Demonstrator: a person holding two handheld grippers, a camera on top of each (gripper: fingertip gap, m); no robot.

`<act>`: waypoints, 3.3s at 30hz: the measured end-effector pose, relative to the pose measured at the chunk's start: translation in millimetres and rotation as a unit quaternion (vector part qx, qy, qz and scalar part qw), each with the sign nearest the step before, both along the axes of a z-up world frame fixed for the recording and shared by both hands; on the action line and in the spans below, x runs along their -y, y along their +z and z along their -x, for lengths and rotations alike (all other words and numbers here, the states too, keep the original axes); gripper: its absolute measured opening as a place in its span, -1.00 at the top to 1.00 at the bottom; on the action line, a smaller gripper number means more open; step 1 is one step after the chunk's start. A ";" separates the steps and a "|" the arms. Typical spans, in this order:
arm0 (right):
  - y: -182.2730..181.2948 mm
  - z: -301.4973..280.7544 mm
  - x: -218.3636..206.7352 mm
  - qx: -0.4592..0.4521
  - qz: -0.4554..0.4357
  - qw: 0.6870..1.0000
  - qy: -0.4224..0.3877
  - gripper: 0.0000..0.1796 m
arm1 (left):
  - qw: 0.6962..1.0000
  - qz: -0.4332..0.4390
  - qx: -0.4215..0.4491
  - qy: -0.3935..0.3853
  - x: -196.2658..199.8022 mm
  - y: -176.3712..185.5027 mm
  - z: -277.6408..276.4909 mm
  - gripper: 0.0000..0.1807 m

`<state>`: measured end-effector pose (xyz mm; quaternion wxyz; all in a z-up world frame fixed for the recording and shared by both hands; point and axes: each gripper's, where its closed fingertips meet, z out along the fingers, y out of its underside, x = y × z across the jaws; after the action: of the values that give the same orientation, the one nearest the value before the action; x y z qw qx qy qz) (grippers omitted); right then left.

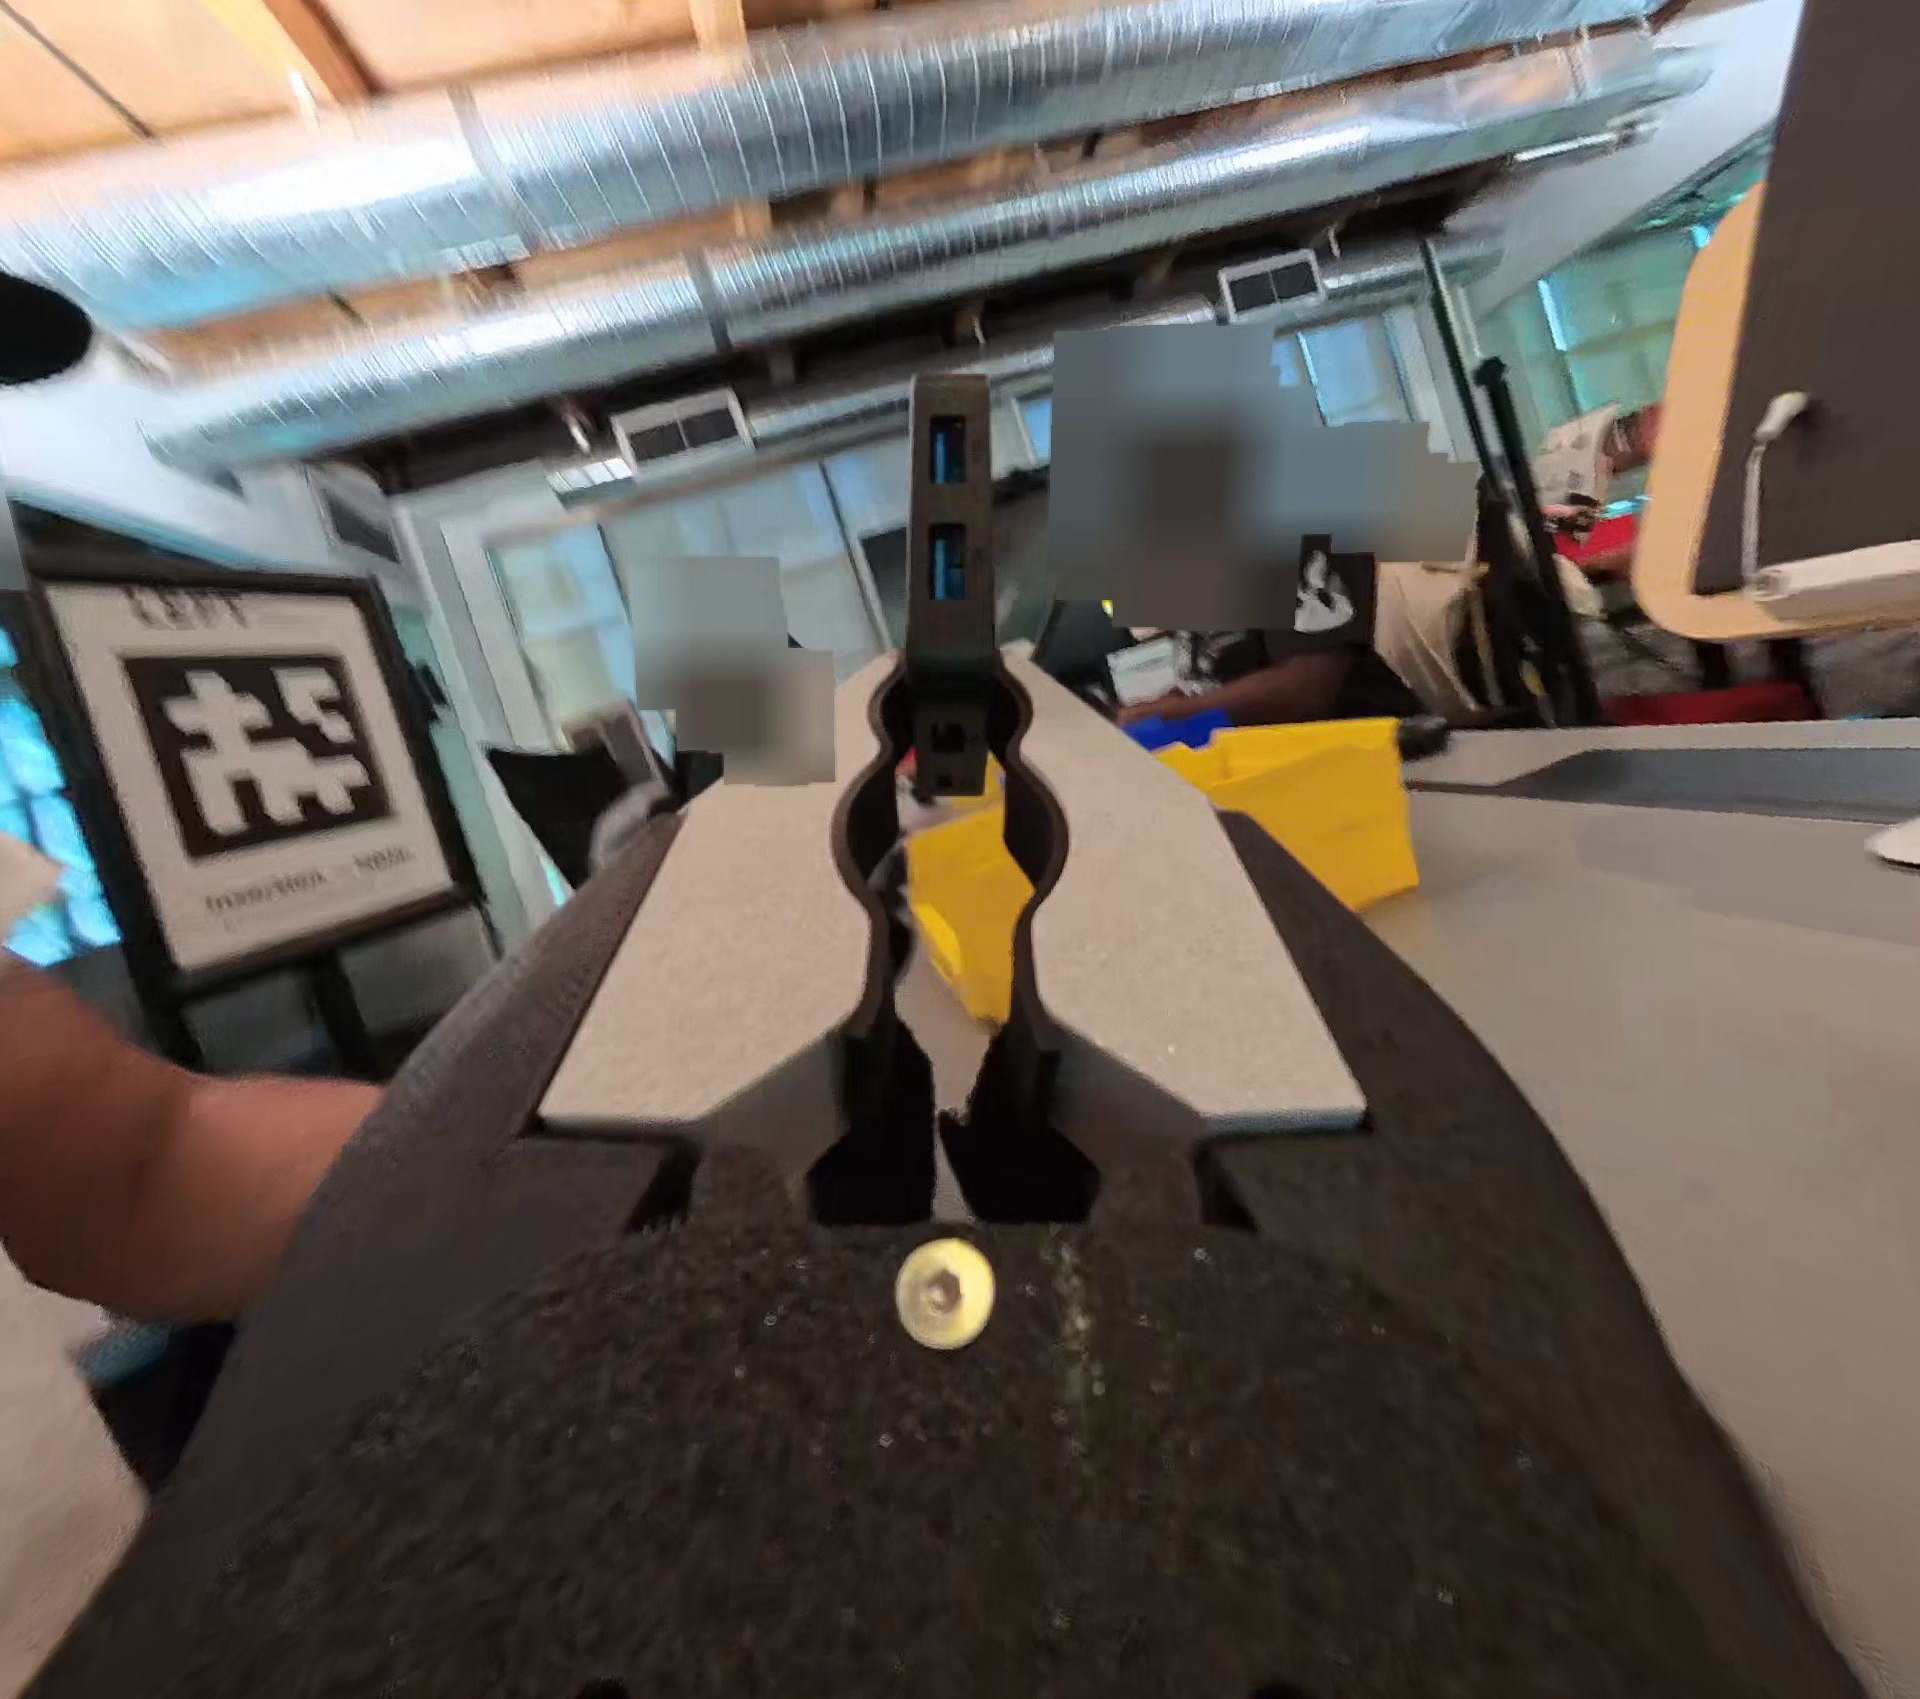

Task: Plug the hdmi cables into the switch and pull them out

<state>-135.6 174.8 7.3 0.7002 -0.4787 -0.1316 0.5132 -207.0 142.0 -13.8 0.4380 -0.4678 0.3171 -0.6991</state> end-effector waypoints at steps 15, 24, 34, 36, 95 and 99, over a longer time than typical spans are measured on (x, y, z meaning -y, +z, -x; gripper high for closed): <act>-34.9 93.8 24.6 0.072 0.028 0.977 0.201 0.86 | 0.999 -0.008 0.033 0.021 -6.0 8.6 9.6 0.69; -40.5 85.4 29.5 0.155 0.021 0.974 0.166 0.74 | 0.997 -0.040 -0.047 -0.050 3.2 -8.3 12.0 0.86; -29.0 93.3 74.2 0.147 0.010 0.944 0.295 0.44 | 0.894 0.062 -0.075 -0.438 75.2 -19.0 43.9 0.85; -28.3 100.8 82.4 0.151 0.004 0.938 0.311 0.28 | 0.879 0.056 -0.083 -0.466 88.1 -20.1 44.4 0.85; -97.6 75.6 -22.4 0.222 0.263 0.937 -0.066 0.25 | 0.699 -0.471 -0.434 0.318 -54.2 -82.8 -10.7 0.73; -93.1 80.8 -16.9 0.227 0.239 0.944 0.001 0.22 | 0.691 -0.492 -0.424 0.318 -55.5 -80.8 -4.2 0.84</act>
<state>-216.4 191.7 -85.8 0.5163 -0.7358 -0.1604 0.4078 -202.8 197.6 -94.6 0.6202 -0.5053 0.5999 0.0106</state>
